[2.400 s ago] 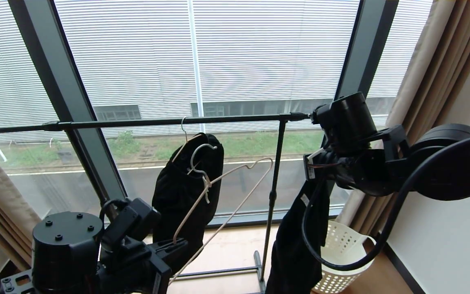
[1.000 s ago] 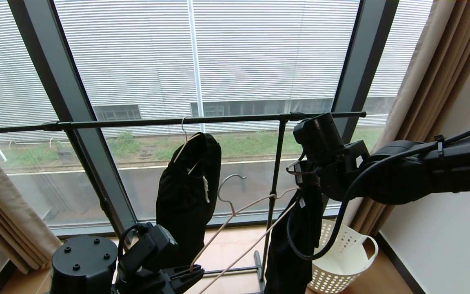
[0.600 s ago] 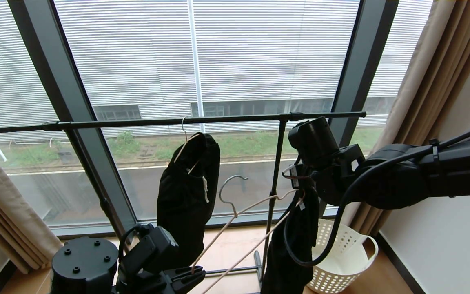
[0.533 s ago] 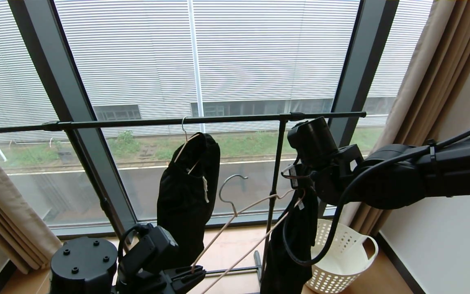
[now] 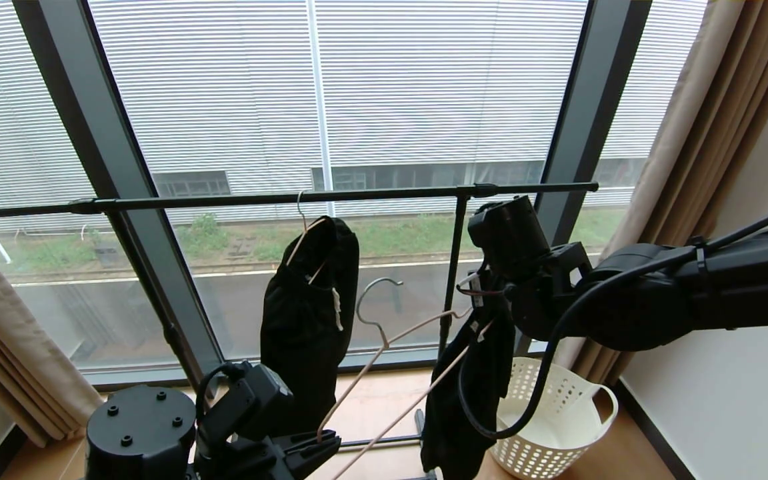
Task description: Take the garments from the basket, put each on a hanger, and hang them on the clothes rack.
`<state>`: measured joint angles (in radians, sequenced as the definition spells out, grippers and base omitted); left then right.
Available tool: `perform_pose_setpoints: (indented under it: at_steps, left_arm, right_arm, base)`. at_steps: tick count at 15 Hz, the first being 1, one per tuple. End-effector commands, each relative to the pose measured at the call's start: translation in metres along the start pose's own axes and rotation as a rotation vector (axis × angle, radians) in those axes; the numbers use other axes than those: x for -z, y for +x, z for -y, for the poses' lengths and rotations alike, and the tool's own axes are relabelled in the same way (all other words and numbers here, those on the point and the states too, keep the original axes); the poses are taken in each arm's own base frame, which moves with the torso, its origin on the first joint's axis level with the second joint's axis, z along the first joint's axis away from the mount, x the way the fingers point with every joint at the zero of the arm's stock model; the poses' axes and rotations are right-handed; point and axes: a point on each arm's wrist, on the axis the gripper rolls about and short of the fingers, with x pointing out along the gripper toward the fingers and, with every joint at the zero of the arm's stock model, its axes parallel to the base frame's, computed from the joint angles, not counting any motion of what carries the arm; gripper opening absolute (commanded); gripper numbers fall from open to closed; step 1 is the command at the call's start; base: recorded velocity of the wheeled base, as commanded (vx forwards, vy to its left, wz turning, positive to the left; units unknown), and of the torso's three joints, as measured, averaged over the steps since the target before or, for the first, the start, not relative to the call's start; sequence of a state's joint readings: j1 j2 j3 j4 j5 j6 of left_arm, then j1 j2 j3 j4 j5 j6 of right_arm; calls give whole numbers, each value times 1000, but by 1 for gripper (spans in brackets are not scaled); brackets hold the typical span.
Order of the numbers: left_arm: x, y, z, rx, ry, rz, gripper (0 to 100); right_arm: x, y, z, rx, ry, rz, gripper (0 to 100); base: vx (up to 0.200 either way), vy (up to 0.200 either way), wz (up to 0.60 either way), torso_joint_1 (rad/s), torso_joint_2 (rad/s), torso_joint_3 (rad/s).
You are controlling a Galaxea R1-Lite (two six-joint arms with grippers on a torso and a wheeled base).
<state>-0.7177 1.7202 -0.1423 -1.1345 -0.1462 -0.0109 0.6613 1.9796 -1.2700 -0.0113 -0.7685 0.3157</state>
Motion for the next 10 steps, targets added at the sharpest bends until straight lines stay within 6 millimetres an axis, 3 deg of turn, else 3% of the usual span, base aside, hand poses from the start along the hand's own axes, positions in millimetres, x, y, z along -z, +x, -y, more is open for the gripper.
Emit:
perform_pose_setpoints:
  at_steps: [1, 10]
  left_arm:
    - [-4, 4, -1, -10, -25, 13, 0]
    - [-6, 6, -2, -36, -37, 21, 0]
  right_arm:
    - [2, -3, 0, -5, -3, 0, 0]
    - [11, -28, -13, -71, -44, 10, 0]
  base:
    - [0, 0, 0, 0, 0, 0]
    - [0, 0, 0, 0, 0, 0]
